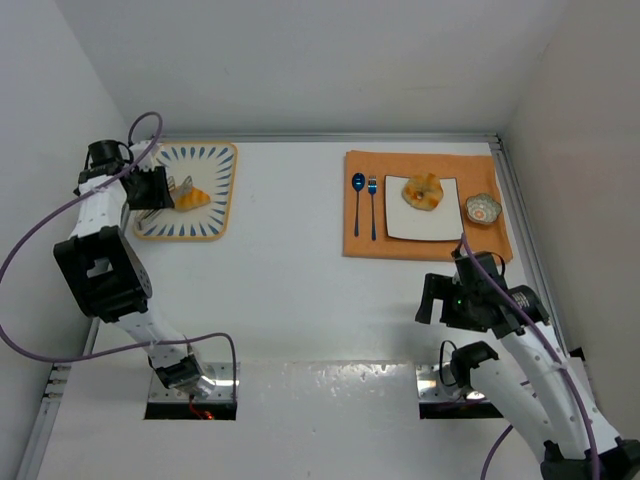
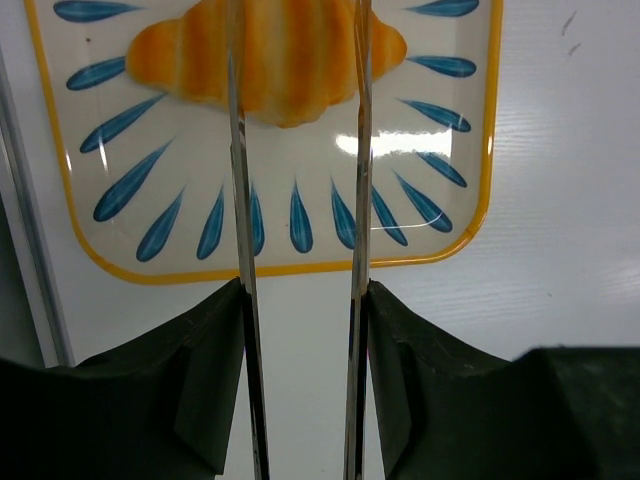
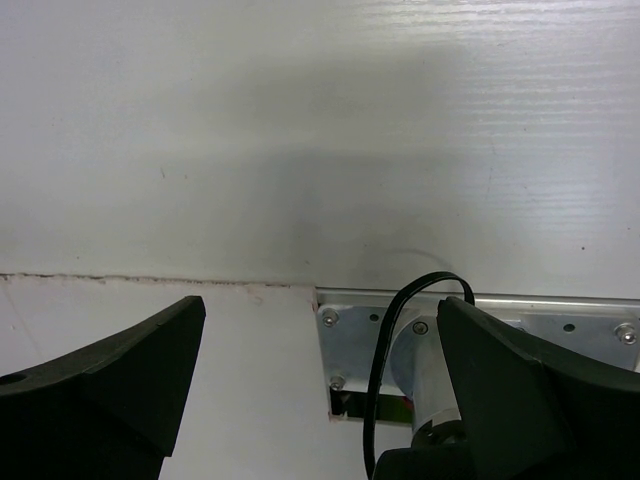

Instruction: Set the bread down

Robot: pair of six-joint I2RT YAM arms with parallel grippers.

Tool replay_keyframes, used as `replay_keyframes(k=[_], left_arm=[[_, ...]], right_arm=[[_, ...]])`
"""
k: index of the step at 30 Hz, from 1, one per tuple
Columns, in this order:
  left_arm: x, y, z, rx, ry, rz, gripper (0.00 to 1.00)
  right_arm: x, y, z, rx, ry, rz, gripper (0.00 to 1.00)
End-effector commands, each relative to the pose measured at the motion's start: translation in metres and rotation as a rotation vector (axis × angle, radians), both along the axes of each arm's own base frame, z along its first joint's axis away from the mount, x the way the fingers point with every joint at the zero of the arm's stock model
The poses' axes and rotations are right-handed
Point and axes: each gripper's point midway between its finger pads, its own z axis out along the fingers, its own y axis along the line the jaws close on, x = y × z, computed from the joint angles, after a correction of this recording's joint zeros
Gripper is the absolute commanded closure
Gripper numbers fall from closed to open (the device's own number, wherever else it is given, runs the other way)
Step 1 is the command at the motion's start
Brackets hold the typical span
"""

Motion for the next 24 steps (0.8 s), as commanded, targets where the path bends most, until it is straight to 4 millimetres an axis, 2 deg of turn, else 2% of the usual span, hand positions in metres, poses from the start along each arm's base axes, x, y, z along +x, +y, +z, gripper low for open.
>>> replay_keyframes(k=[1, 5, 6, 10, 18, 21, 22, 24], left_arm=[[0.0, -0.007, -0.013, 0.003, 0.01, -0.01, 0.47], [-0.009, -0.003, -0.03, 0.028, 0.049, 0.005, 0.47], [-0.006, -0.003, -0.029, 0.027, 0.039, 0.012, 0.47], [-0.015, -0.007, -0.047, -0.013, 0.089, 0.039, 0.64], [-0.025, -0.011, -0.043, -0.007, 0.086, 0.032, 0.82], [-0.025, -0.011, -0.047, -0.01, 0.096, 0.032, 0.93], [-0.025, -0.011, -0.047, -0.01, 0.097, 0.032, 1.0], [-0.023, -0.01, -0.047, -0.01, 0.097, 0.032, 1.0]], right_arm=[[0.005, 0.002, -0.001, 0.014, -0.012, -0.032, 0.01], [0.005, 0.003, -0.002, 0.019, -0.008, -0.038, 0.01], [0.005, 0.002, -0.002, 0.017, -0.004, -0.044, 0.01], [0.003, 0.002, -0.002, 0.012, 0.002, -0.035, 0.03], [0.004, 0.0, 0.004, 0.01, -0.023, -0.037, 0.03], [0.001, -0.001, 0.004, 0.006, -0.024, -0.043, 0.03], [0.001, -0.003, 0.004, -0.001, -0.027, -0.043, 0.03], [-0.001, -0.004, 0.005, -0.006, -0.03, -0.044, 0.03]])
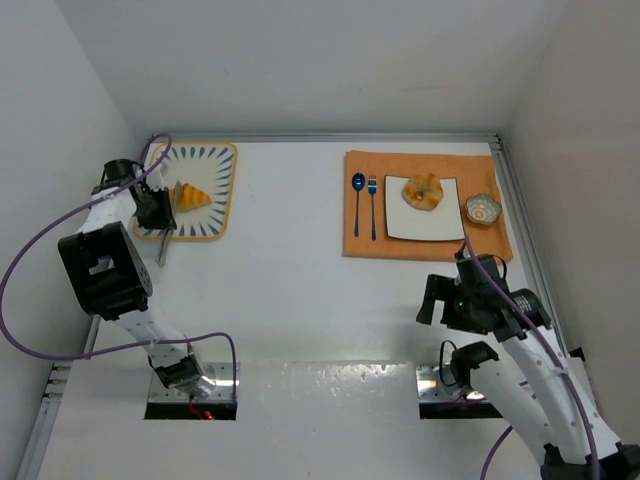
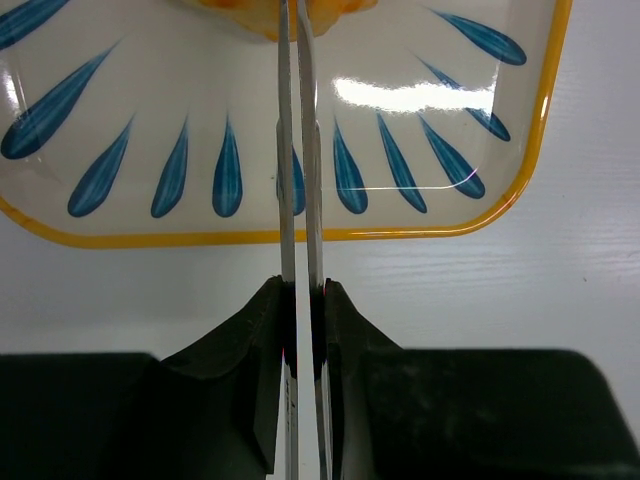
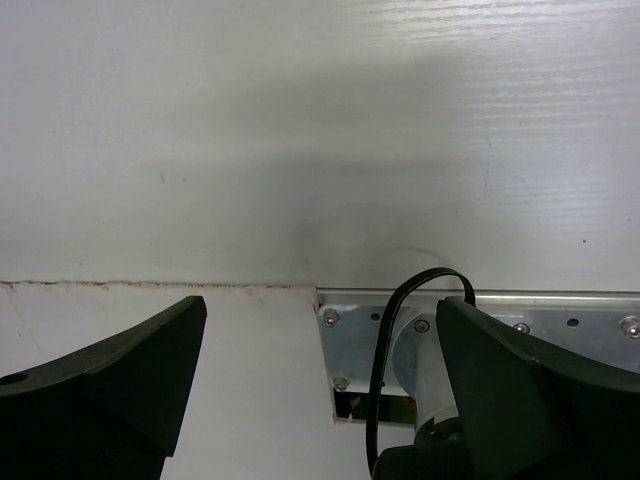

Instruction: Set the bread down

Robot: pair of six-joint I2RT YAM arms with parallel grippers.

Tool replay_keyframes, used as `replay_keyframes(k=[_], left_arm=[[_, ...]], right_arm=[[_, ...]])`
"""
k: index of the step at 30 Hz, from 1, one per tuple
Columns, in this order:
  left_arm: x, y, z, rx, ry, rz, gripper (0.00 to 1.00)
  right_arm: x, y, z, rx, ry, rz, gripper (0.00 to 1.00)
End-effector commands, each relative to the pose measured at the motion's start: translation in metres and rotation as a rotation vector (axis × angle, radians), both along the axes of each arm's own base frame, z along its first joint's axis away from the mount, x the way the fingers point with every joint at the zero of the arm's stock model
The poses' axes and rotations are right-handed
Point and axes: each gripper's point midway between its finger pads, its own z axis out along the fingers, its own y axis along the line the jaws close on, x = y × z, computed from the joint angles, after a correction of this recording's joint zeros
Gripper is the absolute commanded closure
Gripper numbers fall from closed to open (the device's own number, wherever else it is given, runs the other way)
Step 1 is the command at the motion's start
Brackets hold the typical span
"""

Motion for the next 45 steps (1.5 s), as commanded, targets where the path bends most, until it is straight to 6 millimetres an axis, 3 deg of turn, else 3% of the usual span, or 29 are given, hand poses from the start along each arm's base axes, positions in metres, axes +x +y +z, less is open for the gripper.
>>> replay_keyframes(k=[1, 10, 19, 32, 38, 41, 44, 45], left_arm=[[0.005, -0.004, 0.015, -0.001, -0.039, -0.018, 1.0], [0.016, -0.004, 0.073, 0.025, -0.153, -0.021, 1.0], [0.014, -0.016, 0.074, 0.01, -0.152, -0.049, 1.0], [0.026, -0.044, 0.106, 0.039, -0.221, -0.115, 1.0], [0.024, -0.079, 0.126, 0.054, -0.251, -0.195, 1.0], [0.025, -0.121, 0.138, 0.052, -0.27, -0.296, 1.0], [0.028, -0.15, 0.152, 0.044, -0.3, -0.349, 1.0], [0.026, -0.172, 0.156, 0.031, -0.308, -0.392, 1.0]], right_arm=[[0.0, -0.005, 0.005, -0.018, -0.021, -0.016, 0.03], [-0.002, -0.005, 0.004, -0.011, -0.027, -0.032, 0.03], [-0.002, -0.007, 0.008, -0.023, -0.031, -0.031, 0.03], [-0.004, -0.006, 0.001, -0.014, -0.017, -0.037, 0.03], [-0.007, -0.006, -0.001, -0.011, -0.011, -0.043, 0.01], [-0.008, -0.007, -0.001, -0.011, -0.003, -0.052, 0.01], [-0.01, -0.009, -0.003, -0.018, 0.004, -0.065, 0.01], [-0.012, -0.01, -0.004, -0.019, 0.004, -0.066, 0.01]])
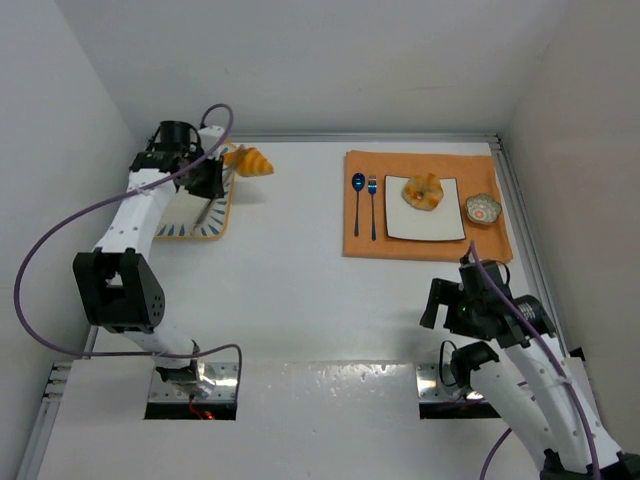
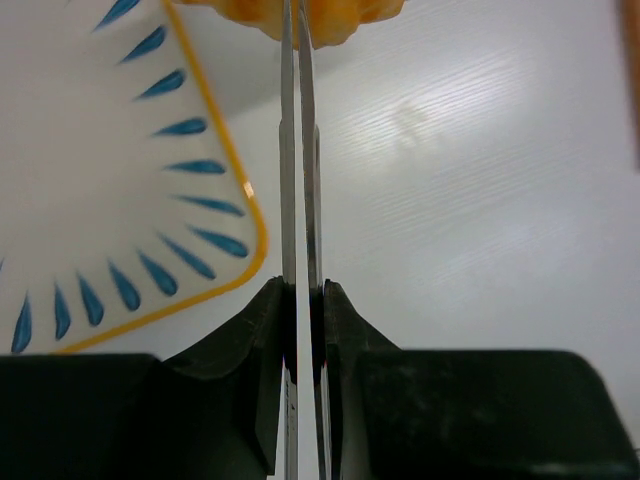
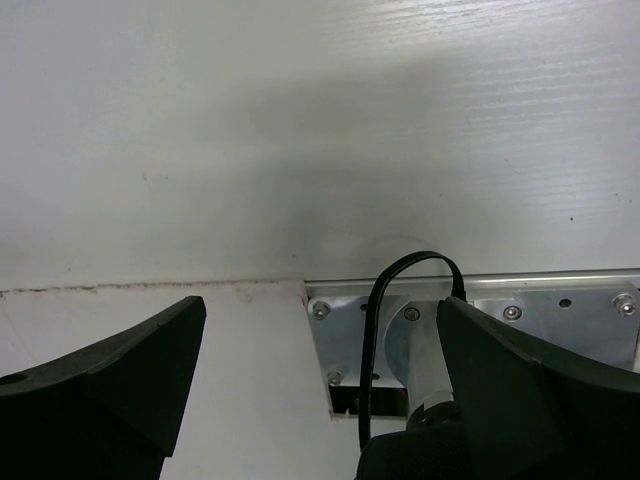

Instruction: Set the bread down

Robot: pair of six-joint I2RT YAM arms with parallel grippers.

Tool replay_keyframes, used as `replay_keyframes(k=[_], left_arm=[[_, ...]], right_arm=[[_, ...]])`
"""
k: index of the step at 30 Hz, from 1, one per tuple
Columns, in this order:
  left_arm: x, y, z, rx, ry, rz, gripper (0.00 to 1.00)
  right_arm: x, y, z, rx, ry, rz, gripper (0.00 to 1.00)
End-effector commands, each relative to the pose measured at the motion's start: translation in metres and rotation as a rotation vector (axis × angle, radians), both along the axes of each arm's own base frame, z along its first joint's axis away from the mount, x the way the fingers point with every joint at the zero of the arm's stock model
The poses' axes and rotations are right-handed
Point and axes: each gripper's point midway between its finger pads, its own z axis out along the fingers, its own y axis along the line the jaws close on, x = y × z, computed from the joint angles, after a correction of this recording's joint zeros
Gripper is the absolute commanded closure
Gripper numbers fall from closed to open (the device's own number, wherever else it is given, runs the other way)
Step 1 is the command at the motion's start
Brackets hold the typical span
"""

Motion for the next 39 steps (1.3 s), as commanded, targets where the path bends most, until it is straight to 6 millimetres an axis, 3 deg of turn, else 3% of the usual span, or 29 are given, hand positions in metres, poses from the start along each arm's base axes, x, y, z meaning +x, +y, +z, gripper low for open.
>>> replay_keyframes(k=[1, 4, 5, 7, 8, 14, 15, 17, 20, 21, 22, 28, 29, 33, 37, 39], left_arm=[[0.004, -0.046, 0.052, -0.026, -0.13, -0.09, 1.0], [0.005, -0.095, 0.061, -0.043, -0.146, -0.185, 1.0], [0.0, -0.122, 0.06, -0.047, -0.144, -0.249, 1.0], [-0.001, -0.147, 0.06, -0.035, -0.142, -0.299, 1.0], [-0.009, -0.172, 0.06, -0.04, -0.141, -0.36, 1.0], [-0.026, -0.257, 0.051, -0.028, -0.136, -0.531, 1.0], [-0.03, -0.282, 0.045, -0.029, -0.128, -0.58, 1.0], [-0.035, -0.307, 0.037, -0.033, -0.113, -0.622, 1.0], [-0.04, -0.363, 0.007, -0.031, -0.072, -0.69, 1.0], [-0.038, -0.367, 0.017, -0.047, -0.093, -0.683, 1.0], [-0.04, -0.381, -0.003, -0.041, -0.056, -0.695, 1.0], [-0.037, -0.416, -0.033, -0.042, -0.057, -0.711, 1.0], [-0.035, -0.416, -0.046, -0.024, -0.039, -0.705, 1.0], [-0.041, -0.421, -0.059, 0.0, -0.025, -0.712, 0.99], [-0.042, -0.421, -0.051, -0.009, -0.041, -0.712, 0.9], [-0.038, -0.422, -0.037, -0.016, -0.072, -0.704, 0.82]], right_arm=[[-0.007, -0.005, -0.004, -0.016, 0.018, -0.036, 0.01], [-0.014, -0.013, -0.004, -0.04, 0.008, -0.057, 0.01], [-0.017, -0.016, -0.004, -0.049, 0.011, -0.06, 0.01], [-0.021, -0.02, -0.003, -0.064, 0.009, -0.073, 0.01], [-0.024, -0.024, -0.005, -0.081, 0.015, -0.076, 0.01], [-0.03, -0.033, 0.003, -0.112, 0.005, -0.115, 0.0], [-0.031, -0.035, 0.003, -0.122, 0.006, -0.112, 0.0], [-0.032, -0.035, 0.003, -0.117, 0.0, -0.112, 0.0], [-0.032, -0.035, 0.001, -0.117, 0.006, -0.113, 0.0], [-0.032, -0.035, 0.001, -0.117, 0.004, -0.112, 0.0], [-0.032, -0.035, 0.002, -0.12, 0.003, -0.115, 0.0], [-0.034, -0.037, 0.002, -0.122, -0.002, -0.121, 0.0], [-0.034, -0.038, 0.001, -0.124, -0.006, -0.12, 0.0], [-0.032, -0.037, 0.002, -0.124, -0.01, -0.125, 0.0], [-0.034, -0.037, 0.0, -0.124, 0.005, -0.121, 0.0], [-0.033, -0.037, 0.0, -0.124, 0.001, -0.124, 0.0]])
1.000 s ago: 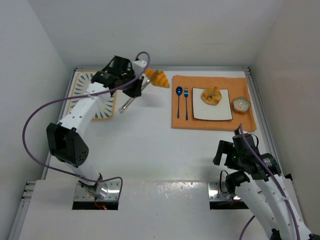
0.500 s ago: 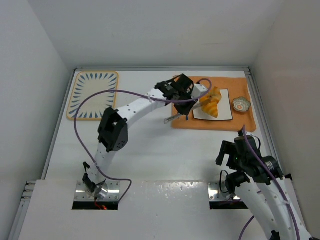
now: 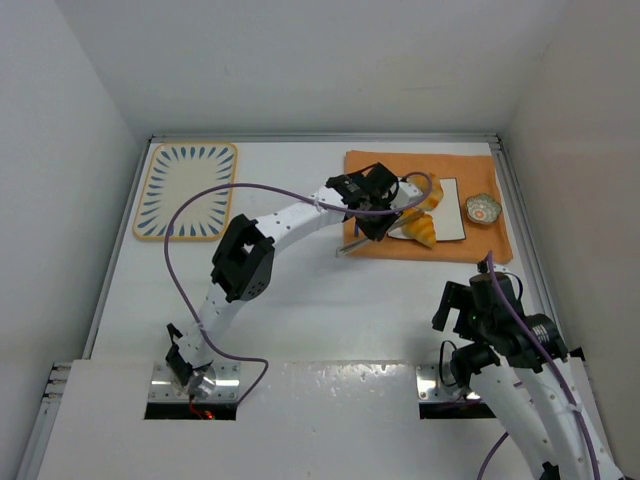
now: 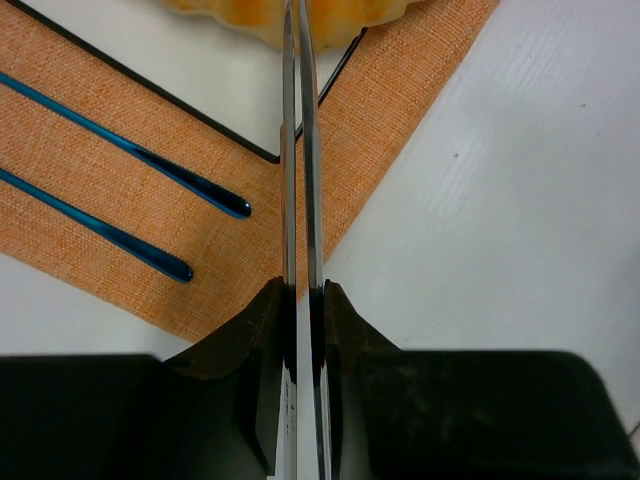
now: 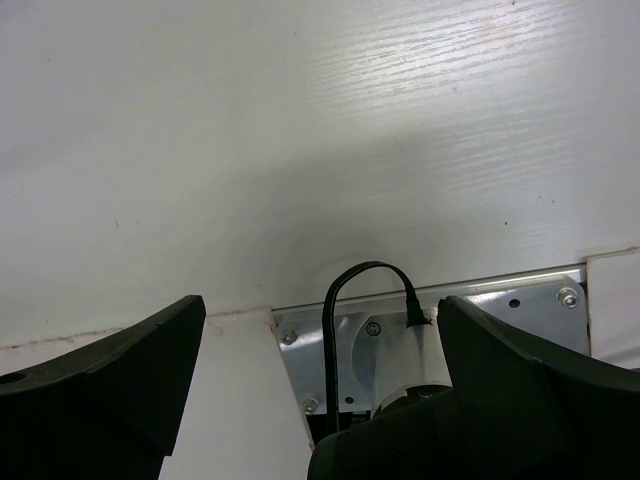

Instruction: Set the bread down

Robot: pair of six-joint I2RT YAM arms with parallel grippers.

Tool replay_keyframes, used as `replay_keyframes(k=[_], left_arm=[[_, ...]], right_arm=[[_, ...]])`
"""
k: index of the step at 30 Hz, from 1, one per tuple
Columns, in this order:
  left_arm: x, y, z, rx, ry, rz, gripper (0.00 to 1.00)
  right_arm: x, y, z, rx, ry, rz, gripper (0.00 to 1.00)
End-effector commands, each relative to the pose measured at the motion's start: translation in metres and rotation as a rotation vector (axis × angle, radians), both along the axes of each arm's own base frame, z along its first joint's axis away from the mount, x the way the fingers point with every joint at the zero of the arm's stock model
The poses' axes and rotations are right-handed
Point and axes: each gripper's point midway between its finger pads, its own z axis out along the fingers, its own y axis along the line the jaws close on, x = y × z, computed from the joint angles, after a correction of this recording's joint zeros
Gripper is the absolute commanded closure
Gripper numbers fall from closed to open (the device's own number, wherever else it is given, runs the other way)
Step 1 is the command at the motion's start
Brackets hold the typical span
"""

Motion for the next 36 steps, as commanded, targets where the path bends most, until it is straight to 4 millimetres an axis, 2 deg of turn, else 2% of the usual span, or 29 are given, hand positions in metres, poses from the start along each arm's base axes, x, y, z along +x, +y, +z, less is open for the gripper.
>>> replay_keyframes(k=[1, 3, 4, 10, 16, 20, 21, 26, 27, 34, 35, 36], left_arm=[[0.011, -0.013, 0.056, -0.103, -0.104, 0.019, 0.8], [0.012, -0.014, 0.068, -0.122, -0.12, 0.019, 0.75], [0.013, -0.015, 0.072, -0.129, -0.126, 0.02, 0.67], [0.011, -0.018, 0.108, -0.195, -0.164, 0.006, 0.57], [0.014, -0.019, 0.121, -0.228, -0.176, 0.001, 0.55], [0.011, -0.022, 0.122, -0.242, -0.157, -0.008, 0.51], [0.011, -0.022, 0.129, -0.256, -0.169, -0.008, 0.51], [0.015, -0.019, 0.119, -0.24, -0.157, 0.001, 0.5], [0.019, -0.014, 0.126, -0.248, -0.166, 0.012, 0.5], [0.026, -0.005, 0.137, -0.261, -0.187, 0.015, 0.48], [0.026, 0.001, 0.153, -0.289, -0.197, 0.025, 0.51], [0.034, 0.014, 0.152, -0.28, -0.195, 0.051, 0.54]], right_arm=[[-0.03, -0.01, -0.008, -0.038, 0.124, -0.024, 0.0], [-0.03, -0.009, -0.009, -0.035, 0.129, -0.02, 0.0], [-0.031, -0.009, -0.009, -0.034, 0.131, -0.016, 0.0], [-0.03, -0.009, -0.009, -0.036, 0.135, -0.02, 0.0], [-0.032, -0.007, -0.01, -0.033, 0.151, 0.002, 0.0], [-0.031, -0.008, -0.008, -0.037, 0.15, 0.002, 0.0], [-0.031, -0.008, -0.008, -0.036, 0.149, 0.002, 0.0], [-0.031, -0.009, -0.004, -0.036, 0.131, -0.003, 0.0], [-0.031, -0.009, -0.004, -0.034, 0.13, -0.006, 0.0], [-0.031, -0.006, -0.007, -0.033, 0.155, 0.01, 0.0], [-0.032, -0.008, -0.007, -0.039, 0.161, 0.013, 0.0], [-0.032, -0.007, -0.007, -0.04, 0.162, 0.012, 0.0]])
